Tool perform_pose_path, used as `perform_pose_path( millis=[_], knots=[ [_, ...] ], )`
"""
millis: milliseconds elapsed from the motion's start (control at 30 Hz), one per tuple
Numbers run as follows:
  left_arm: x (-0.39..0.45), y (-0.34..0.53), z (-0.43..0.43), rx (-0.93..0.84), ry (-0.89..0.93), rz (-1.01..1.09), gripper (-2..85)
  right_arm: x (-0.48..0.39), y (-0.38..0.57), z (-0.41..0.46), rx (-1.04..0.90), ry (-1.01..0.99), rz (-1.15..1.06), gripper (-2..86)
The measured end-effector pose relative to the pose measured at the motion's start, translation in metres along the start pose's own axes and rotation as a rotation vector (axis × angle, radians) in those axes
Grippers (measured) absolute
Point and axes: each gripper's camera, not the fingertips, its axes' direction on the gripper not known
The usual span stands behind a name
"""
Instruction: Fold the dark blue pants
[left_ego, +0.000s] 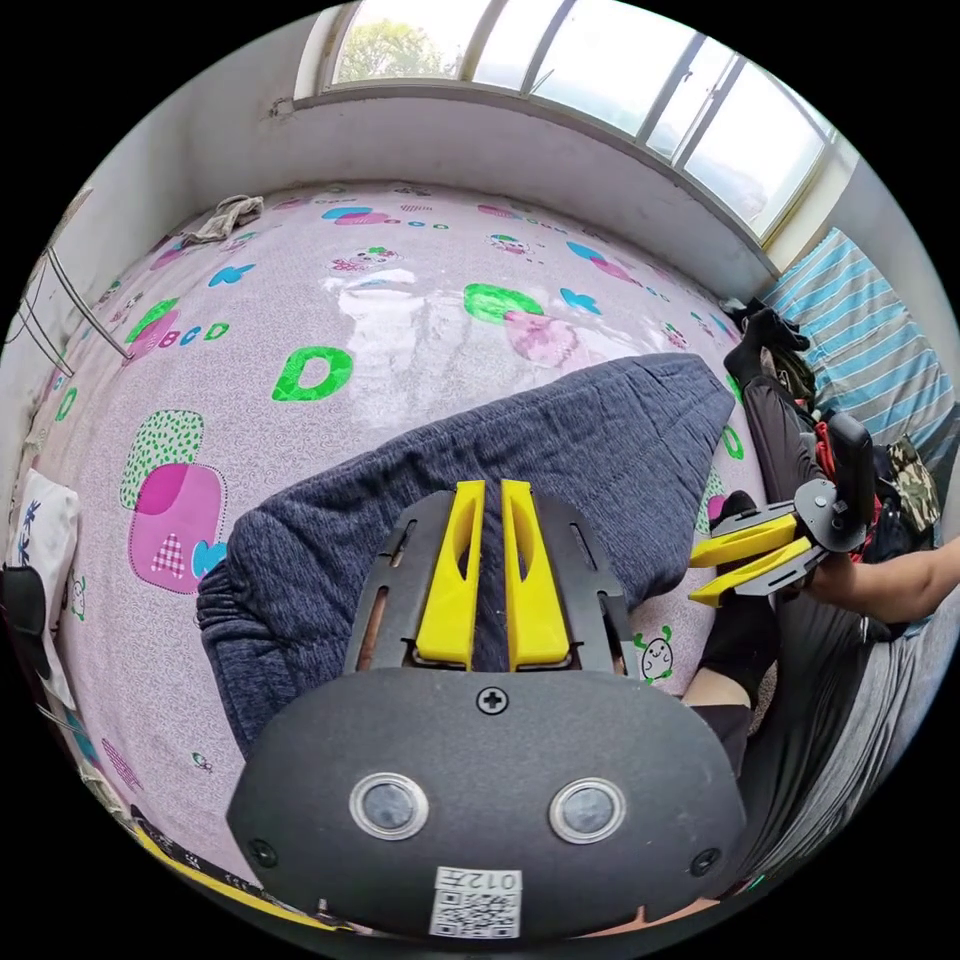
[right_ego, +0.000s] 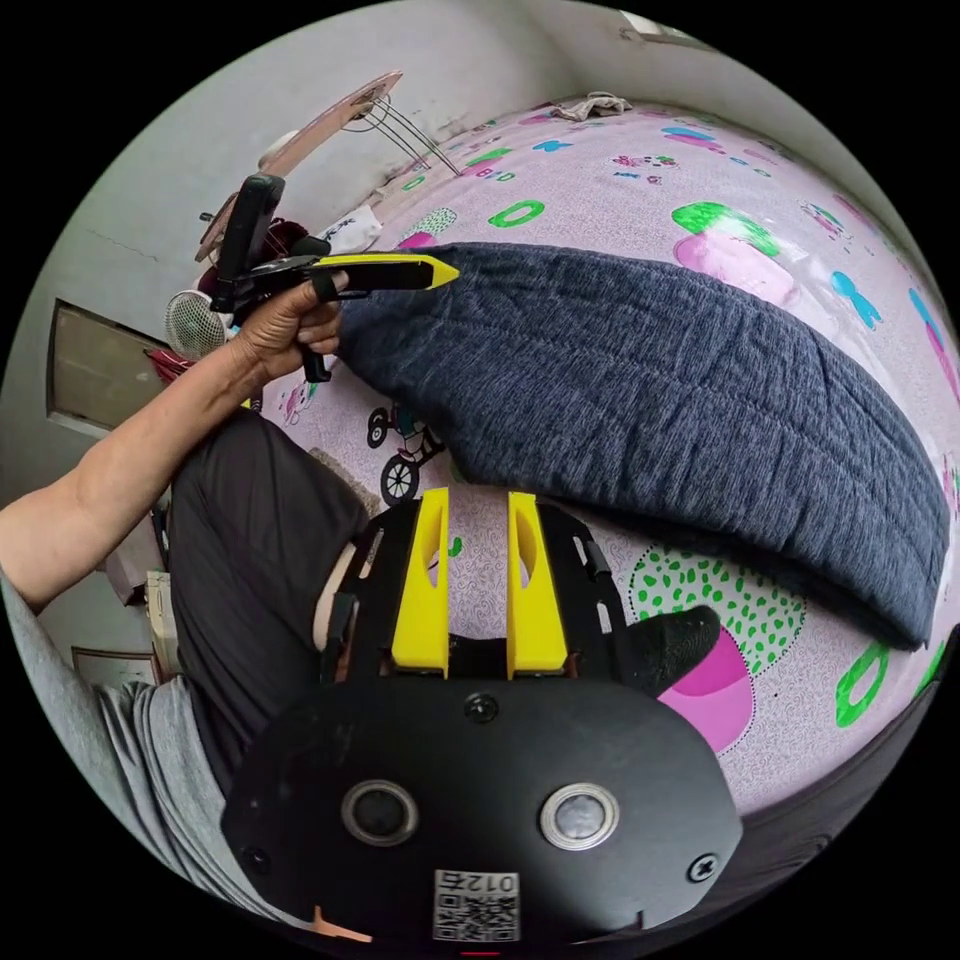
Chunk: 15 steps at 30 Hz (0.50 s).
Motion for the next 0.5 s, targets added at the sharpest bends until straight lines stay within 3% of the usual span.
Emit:
perform_pose_path(
  millis=[133,267,500],
  knots=[
    [-0.003,-0.029,0.001,-0.037,-0.059,-0.013,1.2,0.010,-0.002,0.007,0.019,-0.080,0.093,9.8],
    [-0.023,-0.064,0.016,-0.153,-0.085,-0.080,0.9,0.022,0.033,-0.025,0.281,-0.192,0.185,7.9],
    [-0.054,-0.098,0.015,-0.231,0.062,-0.142,0.6,0.000,0.042,0.000,0.158,-0.105,0.081,10.9]
  ],
)
